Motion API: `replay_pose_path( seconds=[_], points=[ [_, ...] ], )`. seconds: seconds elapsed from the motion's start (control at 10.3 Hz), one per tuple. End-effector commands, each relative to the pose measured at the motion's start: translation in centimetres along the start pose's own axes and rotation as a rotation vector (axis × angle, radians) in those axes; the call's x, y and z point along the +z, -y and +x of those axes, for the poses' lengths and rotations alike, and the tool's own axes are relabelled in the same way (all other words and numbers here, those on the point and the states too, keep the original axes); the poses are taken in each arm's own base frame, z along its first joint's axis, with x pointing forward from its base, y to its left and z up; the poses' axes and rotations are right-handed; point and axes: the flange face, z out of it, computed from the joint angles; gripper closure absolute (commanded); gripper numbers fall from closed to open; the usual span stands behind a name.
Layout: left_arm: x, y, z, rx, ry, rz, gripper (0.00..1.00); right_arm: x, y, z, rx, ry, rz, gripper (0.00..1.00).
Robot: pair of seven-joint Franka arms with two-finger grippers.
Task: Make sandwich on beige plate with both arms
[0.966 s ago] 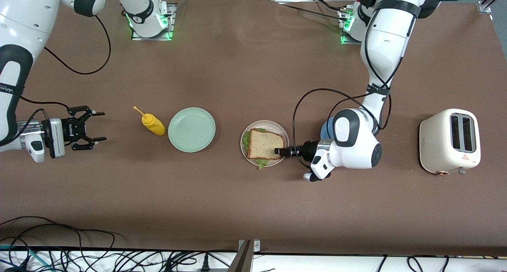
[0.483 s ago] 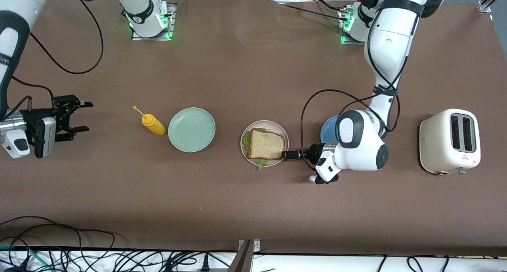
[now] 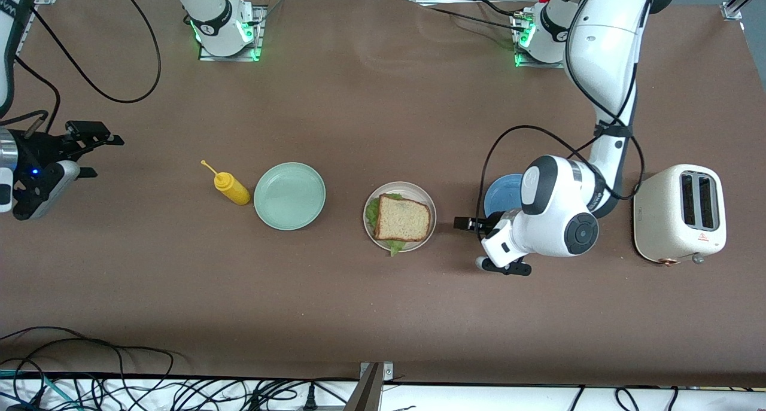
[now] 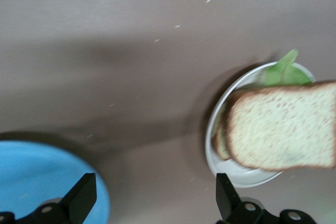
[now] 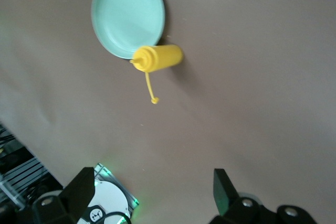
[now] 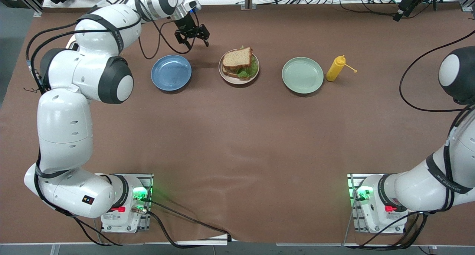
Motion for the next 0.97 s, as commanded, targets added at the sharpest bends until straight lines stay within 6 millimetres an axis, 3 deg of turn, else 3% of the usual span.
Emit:
replay_pose_path(
  seconds=[0.0,0.19,0.39,0.48,0.68,0.87],
  points=[
    [-2.5,1.4,-1.8,0.016,0.067,0.108,0.00,-0.4,3.1,-1.7,0.138,0.016,-0.144,0.00],
    [-5.1,3.9,-2.9,0.002,0.100,0.182,0.00,1.0,6.7,-1.6,0.303,-0.009,-0.196,0.00],
    [-8.0,7.2,-3.8,-0.027,0.111,0.255,0.00,1.5,7.8,-2.4,0.389,-0.060,-0.225,0.00],
    [-9.2,7.9,-4.2,-0.033,0.107,0.281,0.00,0.8,7.9,-4.2,0.415,-0.139,-0.249,0.00],
    [-11.4,9.7,-5.1,-0.044,0.099,0.350,0.00,-3.0,8.4,-7.6,0.441,-0.287,-0.303,0.00],
    [-14.8,12.2,-6.2,-0.082,0.065,0.366,0.00,-3.9,7.5,-9.5,0.479,-0.277,-0.226,0.00]
  ],
)
